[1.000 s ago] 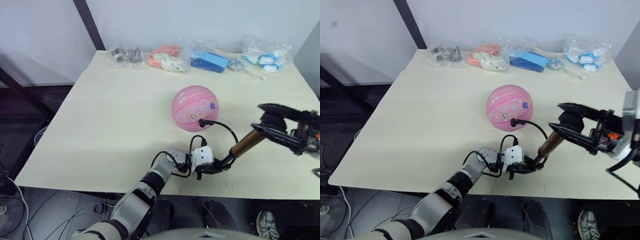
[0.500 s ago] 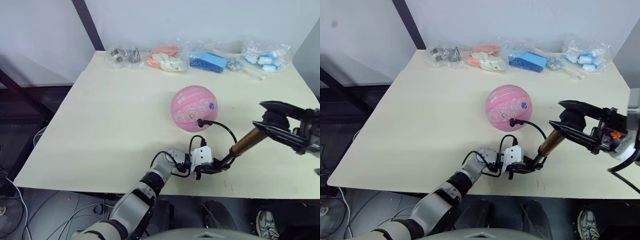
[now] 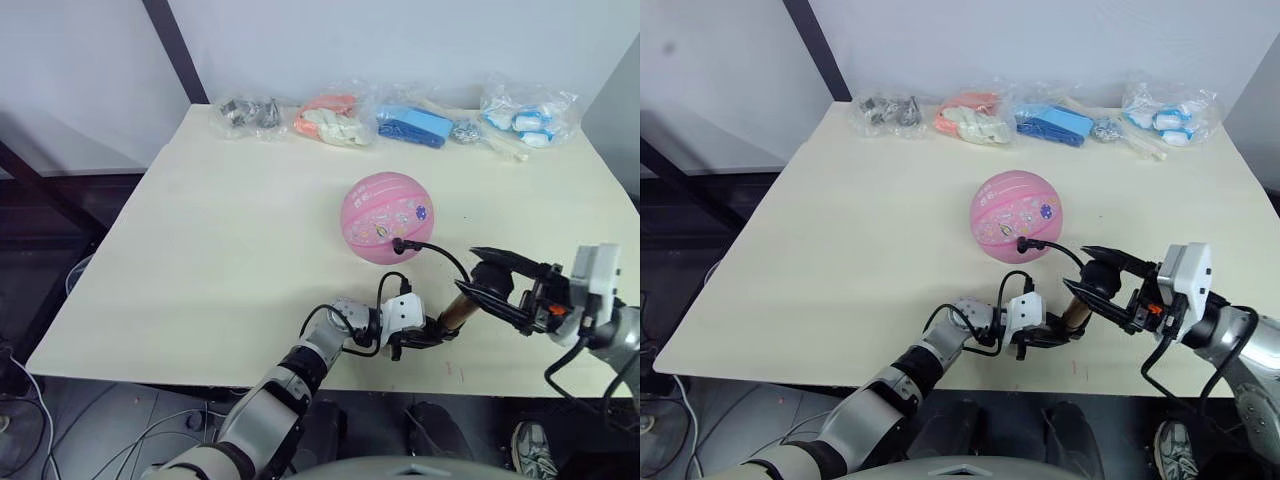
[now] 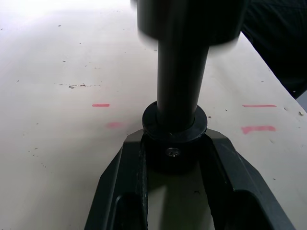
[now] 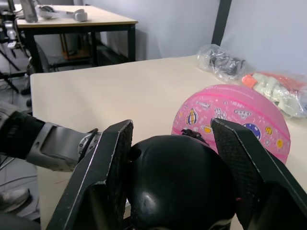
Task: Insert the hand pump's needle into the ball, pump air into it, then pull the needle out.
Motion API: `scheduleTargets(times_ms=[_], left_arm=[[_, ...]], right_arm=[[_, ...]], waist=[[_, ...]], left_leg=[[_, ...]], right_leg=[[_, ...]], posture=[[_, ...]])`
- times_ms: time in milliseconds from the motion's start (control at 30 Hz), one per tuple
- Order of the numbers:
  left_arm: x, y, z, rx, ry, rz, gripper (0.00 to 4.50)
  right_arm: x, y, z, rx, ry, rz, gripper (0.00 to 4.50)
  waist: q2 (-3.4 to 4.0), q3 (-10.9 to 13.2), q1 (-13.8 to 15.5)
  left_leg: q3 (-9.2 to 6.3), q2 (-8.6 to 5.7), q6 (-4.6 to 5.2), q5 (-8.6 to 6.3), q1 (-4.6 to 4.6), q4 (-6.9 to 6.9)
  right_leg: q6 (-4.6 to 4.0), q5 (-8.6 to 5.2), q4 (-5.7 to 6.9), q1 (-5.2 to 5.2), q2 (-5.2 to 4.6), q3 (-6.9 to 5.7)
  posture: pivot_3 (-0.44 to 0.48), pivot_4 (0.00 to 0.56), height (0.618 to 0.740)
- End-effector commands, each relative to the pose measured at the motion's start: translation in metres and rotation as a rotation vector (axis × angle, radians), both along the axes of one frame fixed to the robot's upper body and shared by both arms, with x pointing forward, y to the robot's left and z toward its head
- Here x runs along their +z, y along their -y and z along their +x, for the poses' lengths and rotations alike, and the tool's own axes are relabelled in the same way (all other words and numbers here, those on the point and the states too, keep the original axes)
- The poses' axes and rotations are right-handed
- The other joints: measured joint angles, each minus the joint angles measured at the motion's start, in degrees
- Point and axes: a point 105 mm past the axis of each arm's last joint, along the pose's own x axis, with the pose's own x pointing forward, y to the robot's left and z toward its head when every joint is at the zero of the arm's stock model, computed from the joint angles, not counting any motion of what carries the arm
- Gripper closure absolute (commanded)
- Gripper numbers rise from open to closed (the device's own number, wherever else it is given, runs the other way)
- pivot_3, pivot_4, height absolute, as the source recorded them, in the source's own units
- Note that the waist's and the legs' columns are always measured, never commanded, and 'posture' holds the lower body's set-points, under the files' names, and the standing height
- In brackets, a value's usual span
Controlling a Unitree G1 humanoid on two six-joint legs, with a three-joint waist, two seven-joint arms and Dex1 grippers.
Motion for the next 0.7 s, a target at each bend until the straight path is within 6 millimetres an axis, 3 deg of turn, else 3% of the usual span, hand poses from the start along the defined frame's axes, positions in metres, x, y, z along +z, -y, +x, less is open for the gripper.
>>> scheduleTargets(times_ms=[33, 167, 300, 700], left_arm=[[-0.022, -0.007, -0.012, 0.003, -0.081, 0.063, 3.47], [-0.022, -0.007, -0.012, 0.003, -0.082, 0.061, 3.47], [-0.022, -0.006, -0.012, 0.002, -0.085, 0.060, 3.47], [-0.022, -0.006, -0.012, -0.004, -0.084, 0.063, 3.47]], right_arm=[[-0.035, -0.003, -0.004, 0.005, -0.105, -0.044, 2.34], [-0.045, -0.006, -0.006, 0.006, -0.115, -0.051, 2.34], [-0.043, -0.006, -0.008, 0.012, -0.100, -0.061, 2.34], [0.032, -0.001, -0.012, 0.051, 0.020, 0.010, 2.34]], waist=[[0.02, -0.02, 0.01], [0.03, -0.05, -0.02], [0.01, -0.05, 0.00], [0.12, 0.07, 0.17]], left_leg=[[0.00, 0.00, 0.00, 0.00, 0.01, 0.00], [0.00, 0.00, 0.00, 0.00, 0.05, 0.00], [-0.01, 0.00, 0.00, 0.00, 0.09, -0.02], [-0.03, -0.03, 0.00, 0.00, -0.11, -0.04]], right_leg=[[0.00, 0.00, 0.00, 0.00, 0.00, 0.00], [0.00, 0.00, 0.00, 0.01, 0.01, 0.03], [0.00, 0.00, 0.00, 0.05, 0.02, 0.03], [-0.06, -0.03, -0.02, -0.03, -0.04, 0.04]], posture=[[0.000, 0.150, 0.740], [0.000, 0.150, 0.740], [0.000, 0.150, 0.740], [0.000, 0.150, 0.740]])
